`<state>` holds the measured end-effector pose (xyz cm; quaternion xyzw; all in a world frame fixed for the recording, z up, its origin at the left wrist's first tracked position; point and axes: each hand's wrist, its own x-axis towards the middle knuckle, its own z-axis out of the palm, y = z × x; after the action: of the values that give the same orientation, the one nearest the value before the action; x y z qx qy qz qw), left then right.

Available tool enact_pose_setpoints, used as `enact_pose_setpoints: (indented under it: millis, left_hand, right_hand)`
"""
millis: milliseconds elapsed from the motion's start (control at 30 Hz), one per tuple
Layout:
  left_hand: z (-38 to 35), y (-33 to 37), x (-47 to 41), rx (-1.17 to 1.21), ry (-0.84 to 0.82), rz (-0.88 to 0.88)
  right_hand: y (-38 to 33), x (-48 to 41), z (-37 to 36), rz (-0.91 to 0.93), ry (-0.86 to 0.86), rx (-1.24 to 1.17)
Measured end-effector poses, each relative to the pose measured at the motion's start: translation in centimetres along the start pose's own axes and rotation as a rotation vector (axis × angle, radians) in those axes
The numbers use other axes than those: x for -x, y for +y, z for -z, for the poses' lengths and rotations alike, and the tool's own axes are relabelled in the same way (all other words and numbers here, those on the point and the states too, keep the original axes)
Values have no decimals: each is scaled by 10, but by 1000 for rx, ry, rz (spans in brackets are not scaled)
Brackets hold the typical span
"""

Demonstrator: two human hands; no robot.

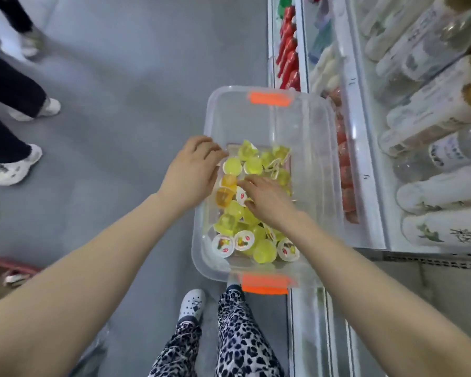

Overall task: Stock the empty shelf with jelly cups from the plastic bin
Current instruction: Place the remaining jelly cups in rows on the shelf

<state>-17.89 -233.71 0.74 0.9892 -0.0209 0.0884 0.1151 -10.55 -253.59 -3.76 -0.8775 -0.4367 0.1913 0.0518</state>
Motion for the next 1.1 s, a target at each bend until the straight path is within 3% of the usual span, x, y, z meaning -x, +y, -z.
enact_pose_setpoints:
  millis: [233,367,533,700,767,900,1100]
  left_hand:
    - [-6,-5,0,12,-8,10]
    - [-7,-5,0,25,14,18]
    - [-4,-3,-1,19,15,18]
    - [2,0,-3,-16,-30,25]
    - [4,1,-4,-40,-32,14]
    - [9,7,-18,-123,-52,-16]
    - [-10,20,-47,-198,-161,-83]
  right_hand:
    - [-6,-72,-26,115,-210,209]
    - [-2,-82,-21,102,-280,162]
    - [9,-63,-10,78,-97,-65]
    - [22,-31,18,-176,151,-195]
    - [33,-17,23,-215,93,-226]
    - [44,7,19,-244,-184,-137]
    - [44,10,7,-195,-137,-186]
